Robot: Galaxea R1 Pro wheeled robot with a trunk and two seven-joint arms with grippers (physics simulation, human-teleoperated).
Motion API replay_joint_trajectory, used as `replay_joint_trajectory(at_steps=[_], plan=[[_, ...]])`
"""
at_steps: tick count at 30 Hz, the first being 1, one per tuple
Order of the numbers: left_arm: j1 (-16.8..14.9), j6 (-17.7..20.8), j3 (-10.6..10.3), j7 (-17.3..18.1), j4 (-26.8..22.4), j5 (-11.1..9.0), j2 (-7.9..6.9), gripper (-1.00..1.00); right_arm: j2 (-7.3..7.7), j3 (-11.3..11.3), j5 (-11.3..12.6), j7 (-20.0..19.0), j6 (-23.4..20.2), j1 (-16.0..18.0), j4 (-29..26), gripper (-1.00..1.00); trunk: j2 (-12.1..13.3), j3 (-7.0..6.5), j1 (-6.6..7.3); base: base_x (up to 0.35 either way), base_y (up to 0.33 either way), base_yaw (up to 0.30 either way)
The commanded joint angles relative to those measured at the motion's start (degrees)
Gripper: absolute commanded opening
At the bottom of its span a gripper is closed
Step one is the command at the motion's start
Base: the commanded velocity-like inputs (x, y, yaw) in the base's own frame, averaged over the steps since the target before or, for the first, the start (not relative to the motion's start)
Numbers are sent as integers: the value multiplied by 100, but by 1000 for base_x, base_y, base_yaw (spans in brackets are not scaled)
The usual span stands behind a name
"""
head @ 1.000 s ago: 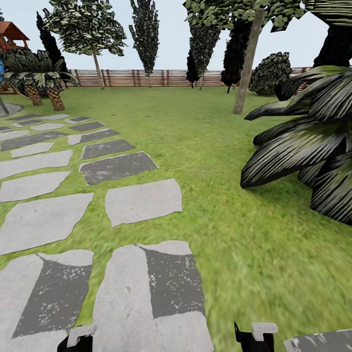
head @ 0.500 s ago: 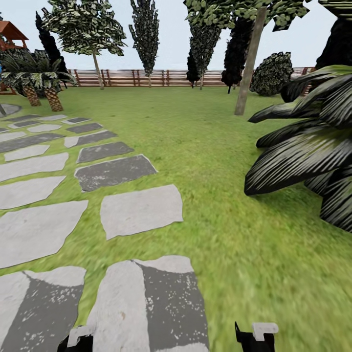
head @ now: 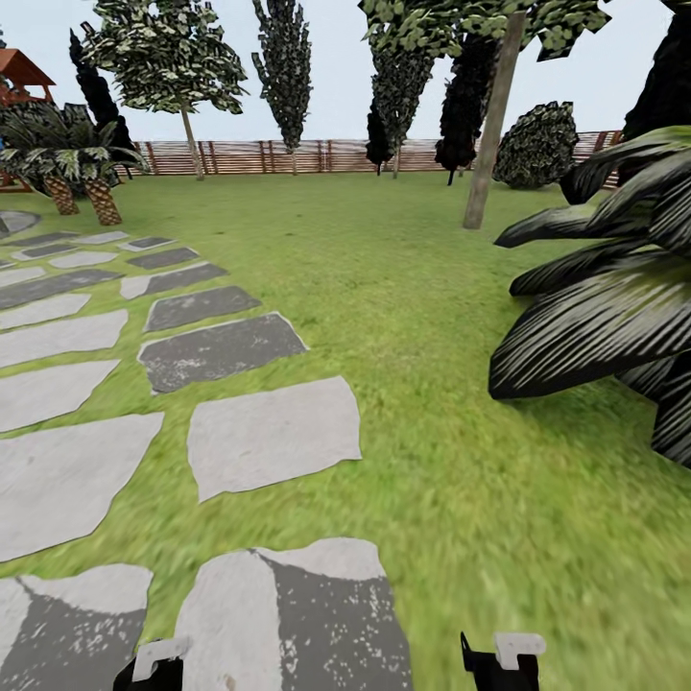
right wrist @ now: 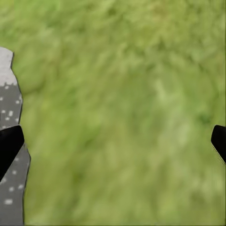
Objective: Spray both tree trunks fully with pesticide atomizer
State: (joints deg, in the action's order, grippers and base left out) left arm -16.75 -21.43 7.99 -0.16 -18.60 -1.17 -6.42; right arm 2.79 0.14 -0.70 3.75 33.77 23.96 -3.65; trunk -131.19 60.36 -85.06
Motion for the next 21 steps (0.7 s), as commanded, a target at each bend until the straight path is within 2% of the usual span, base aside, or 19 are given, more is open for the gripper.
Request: replay_joint_trajectory(at_steps=[1,21], plan=[[-3,-19,0,-1,5,-9,0,-100,-2,7,-9,21,16,3,8,100,-1,5,-2,337,78,0],[-3,-19,0,-1,5,-12,18,-100,-6,13,-9,21,16,3,13,100,-1,5,-2,337,109,0]])
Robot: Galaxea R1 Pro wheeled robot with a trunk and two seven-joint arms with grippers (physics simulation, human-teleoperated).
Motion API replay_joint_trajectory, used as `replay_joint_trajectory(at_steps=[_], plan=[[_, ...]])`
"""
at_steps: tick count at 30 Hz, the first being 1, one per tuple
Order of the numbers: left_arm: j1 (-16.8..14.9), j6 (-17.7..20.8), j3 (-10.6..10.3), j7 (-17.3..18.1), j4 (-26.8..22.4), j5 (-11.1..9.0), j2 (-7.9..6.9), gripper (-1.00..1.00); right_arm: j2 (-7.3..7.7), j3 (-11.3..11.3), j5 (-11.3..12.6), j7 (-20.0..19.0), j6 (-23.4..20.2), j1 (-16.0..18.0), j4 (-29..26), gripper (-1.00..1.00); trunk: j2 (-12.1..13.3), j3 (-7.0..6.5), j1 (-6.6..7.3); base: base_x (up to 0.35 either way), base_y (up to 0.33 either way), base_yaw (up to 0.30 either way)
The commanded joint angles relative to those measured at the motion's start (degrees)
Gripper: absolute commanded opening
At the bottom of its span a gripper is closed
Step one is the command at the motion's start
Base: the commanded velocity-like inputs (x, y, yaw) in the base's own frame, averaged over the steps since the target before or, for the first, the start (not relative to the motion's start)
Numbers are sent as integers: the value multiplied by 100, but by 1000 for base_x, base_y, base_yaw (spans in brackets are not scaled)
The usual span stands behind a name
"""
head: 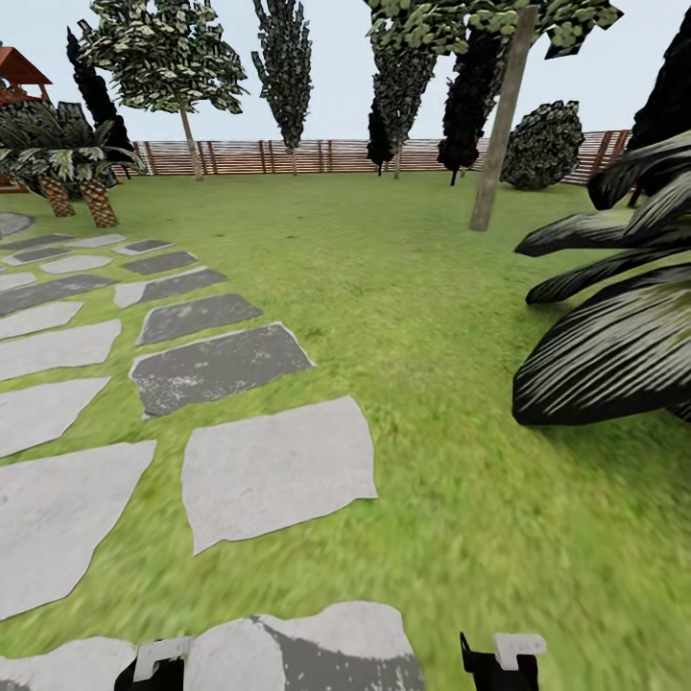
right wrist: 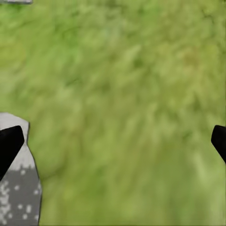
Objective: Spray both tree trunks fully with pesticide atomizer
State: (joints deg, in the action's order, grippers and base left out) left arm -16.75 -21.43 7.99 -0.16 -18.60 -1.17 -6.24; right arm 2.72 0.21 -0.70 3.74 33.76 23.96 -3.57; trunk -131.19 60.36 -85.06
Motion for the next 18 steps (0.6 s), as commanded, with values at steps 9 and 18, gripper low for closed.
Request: replay_joint_trajectory(at_steps=[9,18], plan=[[-3,-19,1,-1,5,-13,0,-100,0,4,-9,22,16,3,1,100,-2,5,-3,337,114,0],[-3,-19,1,-1,5,-13,0,-100,0,-2,-1,22,16,3,-3,100,-2,5,-3,337,107,0]])
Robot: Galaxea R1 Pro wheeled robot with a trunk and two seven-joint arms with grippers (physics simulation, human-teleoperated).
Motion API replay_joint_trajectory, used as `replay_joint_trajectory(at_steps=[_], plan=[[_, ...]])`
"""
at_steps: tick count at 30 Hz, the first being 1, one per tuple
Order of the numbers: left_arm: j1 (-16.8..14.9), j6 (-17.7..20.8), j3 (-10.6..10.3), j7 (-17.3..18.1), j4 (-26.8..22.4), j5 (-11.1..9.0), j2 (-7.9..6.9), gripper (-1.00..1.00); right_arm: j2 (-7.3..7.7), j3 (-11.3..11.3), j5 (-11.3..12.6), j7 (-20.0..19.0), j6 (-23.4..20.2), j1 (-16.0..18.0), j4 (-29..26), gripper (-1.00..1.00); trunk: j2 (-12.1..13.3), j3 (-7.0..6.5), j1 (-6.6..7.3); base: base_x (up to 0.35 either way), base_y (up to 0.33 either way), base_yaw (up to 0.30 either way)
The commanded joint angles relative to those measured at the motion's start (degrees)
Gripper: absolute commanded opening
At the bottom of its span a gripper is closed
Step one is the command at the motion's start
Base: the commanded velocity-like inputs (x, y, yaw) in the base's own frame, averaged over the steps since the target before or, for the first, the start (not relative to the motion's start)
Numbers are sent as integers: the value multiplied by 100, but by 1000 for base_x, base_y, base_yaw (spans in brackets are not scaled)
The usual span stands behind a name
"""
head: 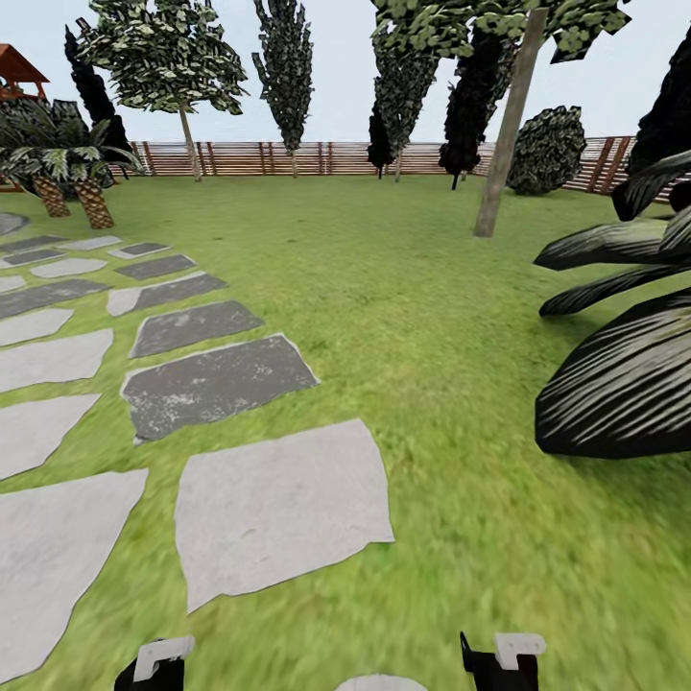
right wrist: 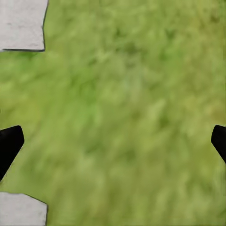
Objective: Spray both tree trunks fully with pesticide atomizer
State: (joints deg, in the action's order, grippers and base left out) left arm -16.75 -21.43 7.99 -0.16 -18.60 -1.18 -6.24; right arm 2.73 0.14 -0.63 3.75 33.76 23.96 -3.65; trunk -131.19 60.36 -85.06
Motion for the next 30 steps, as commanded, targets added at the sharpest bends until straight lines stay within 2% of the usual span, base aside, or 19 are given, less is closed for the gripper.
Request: replay_joint_trajectory(at_steps=[1,24,30], plan=[[-3,-19,1,-1,5,-12,0,-100,0,5,-8,20,16,3,5,100,-2,5,-3,337,99,0],[1,-15,2,-10,7,-14,-25,-100,-13,4,0,19,16,3,12,100,-2,5,-3,337,92,0],[3,-19,-10,0,0,-15,24,-100,-8,3,1,22,17,3,13,100,-2,5,-3,337,50,0]])
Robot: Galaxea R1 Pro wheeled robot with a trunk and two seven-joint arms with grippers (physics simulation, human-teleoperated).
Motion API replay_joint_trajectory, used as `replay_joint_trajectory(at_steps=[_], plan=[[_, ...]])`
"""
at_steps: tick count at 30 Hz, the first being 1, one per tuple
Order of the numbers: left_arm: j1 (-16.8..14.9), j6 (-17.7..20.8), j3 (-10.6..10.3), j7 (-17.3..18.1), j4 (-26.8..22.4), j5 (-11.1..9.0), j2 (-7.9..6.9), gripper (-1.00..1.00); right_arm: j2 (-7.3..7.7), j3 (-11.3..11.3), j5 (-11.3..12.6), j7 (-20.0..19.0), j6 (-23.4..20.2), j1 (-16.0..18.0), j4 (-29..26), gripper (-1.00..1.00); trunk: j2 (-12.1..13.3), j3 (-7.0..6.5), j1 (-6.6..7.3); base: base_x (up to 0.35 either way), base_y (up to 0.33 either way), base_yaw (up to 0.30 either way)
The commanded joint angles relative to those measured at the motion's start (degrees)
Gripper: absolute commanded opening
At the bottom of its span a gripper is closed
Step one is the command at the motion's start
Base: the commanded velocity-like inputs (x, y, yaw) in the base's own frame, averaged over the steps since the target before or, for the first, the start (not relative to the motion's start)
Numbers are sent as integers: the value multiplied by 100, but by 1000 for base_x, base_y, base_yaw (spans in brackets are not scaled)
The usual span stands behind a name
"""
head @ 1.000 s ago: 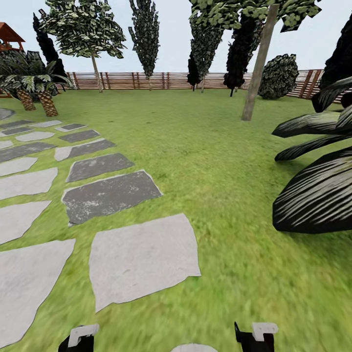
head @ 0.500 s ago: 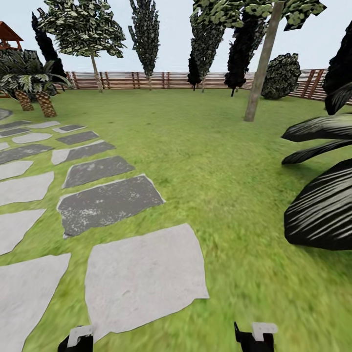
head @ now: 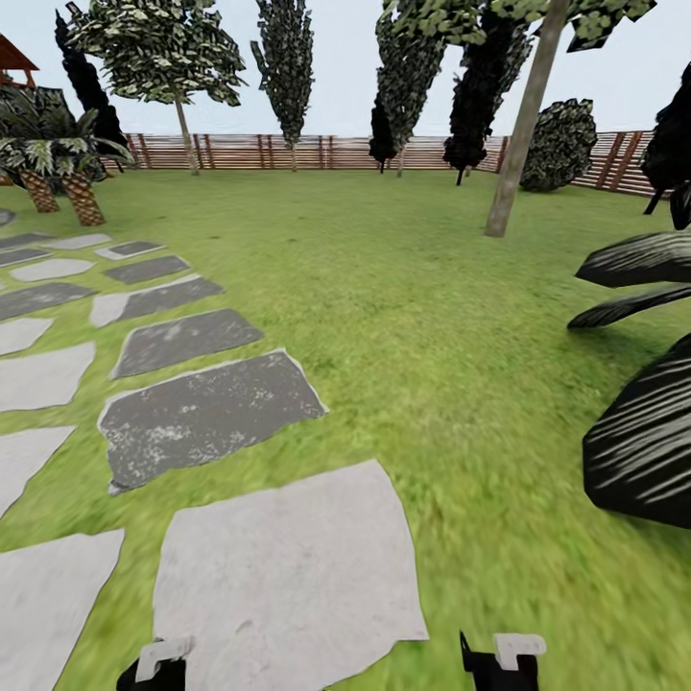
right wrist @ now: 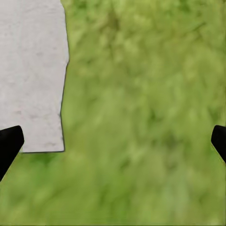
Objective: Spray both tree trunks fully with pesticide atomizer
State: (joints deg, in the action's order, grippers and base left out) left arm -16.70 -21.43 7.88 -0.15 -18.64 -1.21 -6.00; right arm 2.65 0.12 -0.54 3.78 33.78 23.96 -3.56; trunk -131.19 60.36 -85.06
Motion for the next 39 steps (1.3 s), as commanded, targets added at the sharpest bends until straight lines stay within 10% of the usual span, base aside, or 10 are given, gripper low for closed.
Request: replay_joint_trajectory(at_steps=[1,39], plan=[[-4,-19,2,-2,6,-7,-1,-100,-2,5,-7,18,15,3,5,100,-1,5,-3,337,5,0],[8,-19,73,-2,5,-5,-14,-100,32,-12,2,26,19,3,-21,100,-1,5,-3,337,0,0]])
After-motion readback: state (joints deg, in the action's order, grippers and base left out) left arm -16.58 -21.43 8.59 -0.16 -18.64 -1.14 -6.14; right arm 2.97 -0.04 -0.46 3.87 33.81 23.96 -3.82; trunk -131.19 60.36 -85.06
